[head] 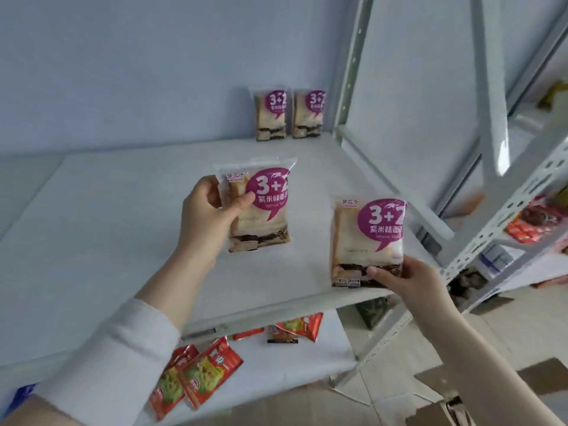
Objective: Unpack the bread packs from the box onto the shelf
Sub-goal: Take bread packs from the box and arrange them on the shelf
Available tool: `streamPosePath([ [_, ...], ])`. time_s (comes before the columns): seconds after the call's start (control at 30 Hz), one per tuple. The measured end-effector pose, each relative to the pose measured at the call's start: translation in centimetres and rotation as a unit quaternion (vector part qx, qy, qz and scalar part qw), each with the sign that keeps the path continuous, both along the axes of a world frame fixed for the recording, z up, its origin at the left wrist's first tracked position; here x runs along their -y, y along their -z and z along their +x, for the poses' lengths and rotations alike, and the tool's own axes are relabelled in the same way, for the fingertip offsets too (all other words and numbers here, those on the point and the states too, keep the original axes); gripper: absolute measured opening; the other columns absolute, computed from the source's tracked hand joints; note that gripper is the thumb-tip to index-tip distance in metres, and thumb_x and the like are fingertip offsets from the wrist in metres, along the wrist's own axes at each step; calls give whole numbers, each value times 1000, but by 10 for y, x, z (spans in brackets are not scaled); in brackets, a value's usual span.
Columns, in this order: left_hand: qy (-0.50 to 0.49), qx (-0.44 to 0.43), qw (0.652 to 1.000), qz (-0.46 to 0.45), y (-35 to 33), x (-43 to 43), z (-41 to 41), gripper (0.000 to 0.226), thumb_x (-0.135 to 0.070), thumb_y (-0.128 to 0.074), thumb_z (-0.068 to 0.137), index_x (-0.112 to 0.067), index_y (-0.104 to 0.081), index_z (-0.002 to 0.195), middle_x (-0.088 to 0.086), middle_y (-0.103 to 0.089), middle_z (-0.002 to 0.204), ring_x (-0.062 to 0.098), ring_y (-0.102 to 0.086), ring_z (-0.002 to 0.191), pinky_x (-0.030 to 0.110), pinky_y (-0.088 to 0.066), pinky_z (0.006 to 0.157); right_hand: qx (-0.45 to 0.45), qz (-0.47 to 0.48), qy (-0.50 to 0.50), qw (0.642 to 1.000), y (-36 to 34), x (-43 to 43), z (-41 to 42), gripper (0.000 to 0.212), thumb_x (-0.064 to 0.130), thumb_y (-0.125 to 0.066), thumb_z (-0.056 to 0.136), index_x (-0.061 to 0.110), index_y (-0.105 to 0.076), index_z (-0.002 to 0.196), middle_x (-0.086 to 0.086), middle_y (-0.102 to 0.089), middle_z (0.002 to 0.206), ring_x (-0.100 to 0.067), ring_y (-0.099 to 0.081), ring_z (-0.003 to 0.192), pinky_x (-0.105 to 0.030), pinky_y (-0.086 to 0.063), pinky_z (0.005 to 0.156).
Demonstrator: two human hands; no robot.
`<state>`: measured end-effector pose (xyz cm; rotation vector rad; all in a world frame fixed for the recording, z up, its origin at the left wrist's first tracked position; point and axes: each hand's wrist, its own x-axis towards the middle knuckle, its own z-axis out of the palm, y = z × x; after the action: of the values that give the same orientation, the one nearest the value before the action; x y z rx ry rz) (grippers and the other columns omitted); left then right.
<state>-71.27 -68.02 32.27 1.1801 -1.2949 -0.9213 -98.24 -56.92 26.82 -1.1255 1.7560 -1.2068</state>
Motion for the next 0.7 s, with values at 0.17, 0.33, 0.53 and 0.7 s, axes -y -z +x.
streamPosePath([
  [0.17,0,-3,1000,8,5,106,-28,28,-17,-76,73,-18,-58,94,0,-69,95,15,-66,88,41,-55,83,10,-23,-1,1000,-5,141,-15,15,17,-79,69,25,-69,78,1,-74,82,-25,-69,87,-42,-53,87],
  [0.33,-17,-17,1000,13,16,220,-63,29,-14,-76,72,-21,-57,93,-2,-69,95,15,-67,90,43,-54,87,26,-44,0,999,-1,283,-30,20,24,-79,69,21,-70,86,17,-70,62,4,-64,56,-11,-49,51],
  [0.53,-32,-44,998,-8,31,313,-87,34,-10,-75,74,-20,-52,96,-10,-67,88,0,-66,80,25,-55,75,-10,-64,-20,998,-1,392,-44,14,26,-77,72,34,-66,73,21,-67,71,8,-63,63,-8,-47,55],
  [0.7,-49,-13,998,-41,37,334,-93,43,-13,-75,74,-20,-45,103,-15,-63,91,-8,-63,80,12,-51,69,-38,-60,-44,996,5,421,-51,19,20,-76,73,34,-64,74,20,-66,75,14,-60,58,-2,-46,54],
])
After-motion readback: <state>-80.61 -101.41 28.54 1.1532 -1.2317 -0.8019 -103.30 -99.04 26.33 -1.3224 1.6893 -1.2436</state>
